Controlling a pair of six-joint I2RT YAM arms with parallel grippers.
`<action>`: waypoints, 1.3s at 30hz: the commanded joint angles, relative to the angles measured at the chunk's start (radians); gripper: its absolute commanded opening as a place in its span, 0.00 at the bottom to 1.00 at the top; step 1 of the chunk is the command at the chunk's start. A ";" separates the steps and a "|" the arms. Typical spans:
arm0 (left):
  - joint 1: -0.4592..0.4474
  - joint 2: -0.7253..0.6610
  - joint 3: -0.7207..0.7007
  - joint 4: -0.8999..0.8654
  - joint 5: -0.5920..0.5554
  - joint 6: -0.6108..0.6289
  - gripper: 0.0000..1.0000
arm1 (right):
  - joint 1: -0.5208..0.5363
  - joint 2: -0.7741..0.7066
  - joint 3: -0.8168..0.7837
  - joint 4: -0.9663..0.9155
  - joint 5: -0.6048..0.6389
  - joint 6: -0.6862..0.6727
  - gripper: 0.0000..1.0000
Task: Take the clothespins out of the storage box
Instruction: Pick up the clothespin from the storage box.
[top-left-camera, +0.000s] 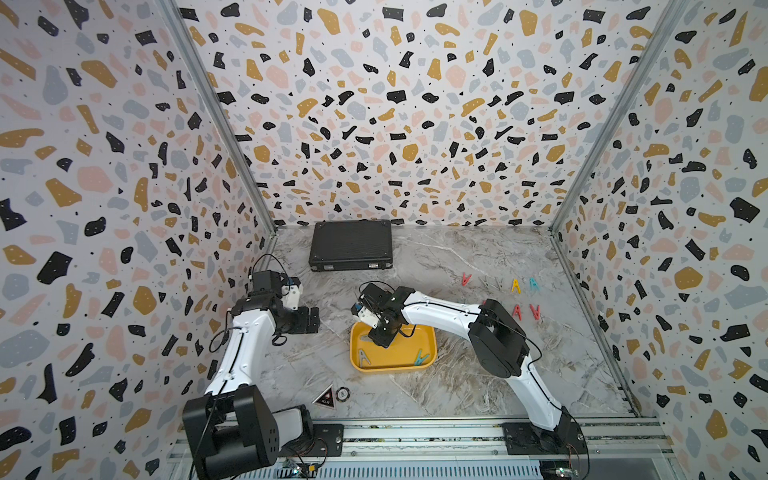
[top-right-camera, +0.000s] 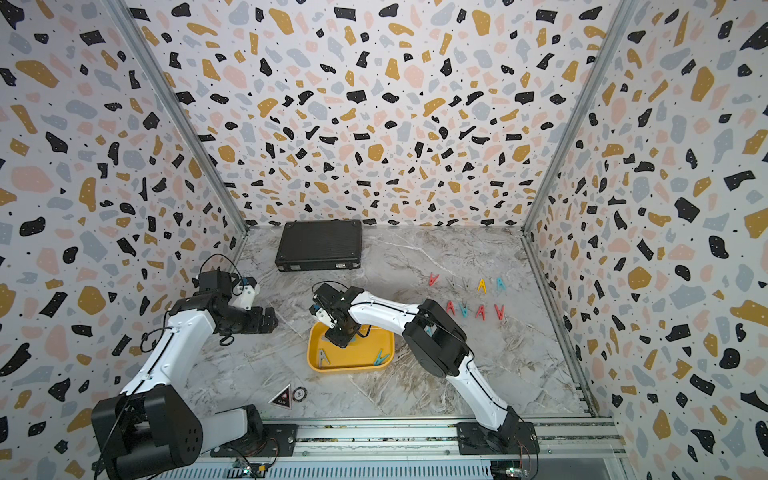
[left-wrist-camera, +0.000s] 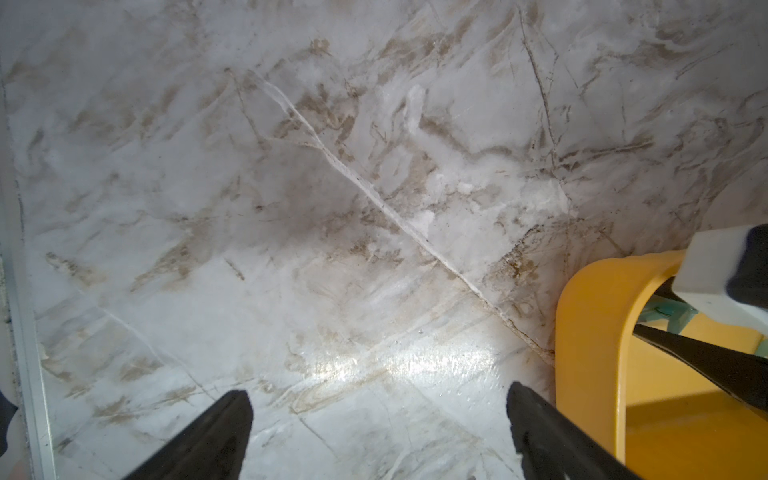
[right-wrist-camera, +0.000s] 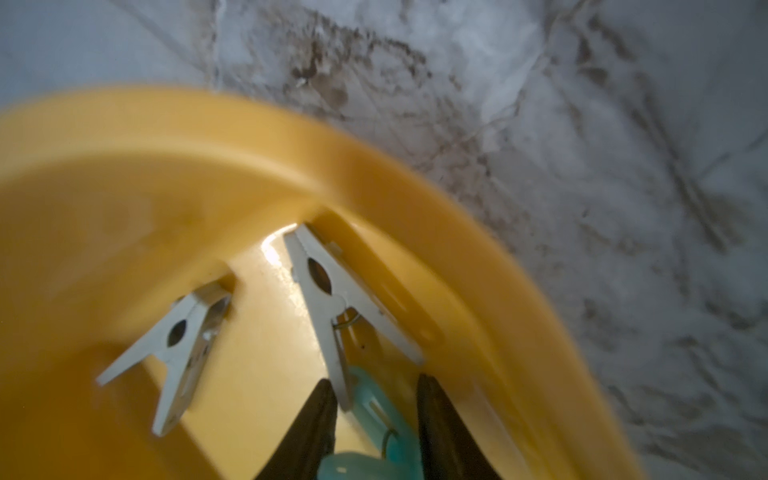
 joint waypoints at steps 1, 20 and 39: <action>0.007 -0.011 0.018 0.002 0.011 0.003 1.00 | 0.004 -0.068 -0.037 -0.018 0.016 0.022 0.32; 0.006 -0.012 0.017 0.002 0.011 0.003 1.00 | 0.003 -0.155 -0.097 -0.070 0.010 0.031 0.46; 0.007 -0.014 0.016 0.004 0.010 0.003 1.00 | 0.003 -0.157 -0.126 -0.065 -0.028 0.043 0.31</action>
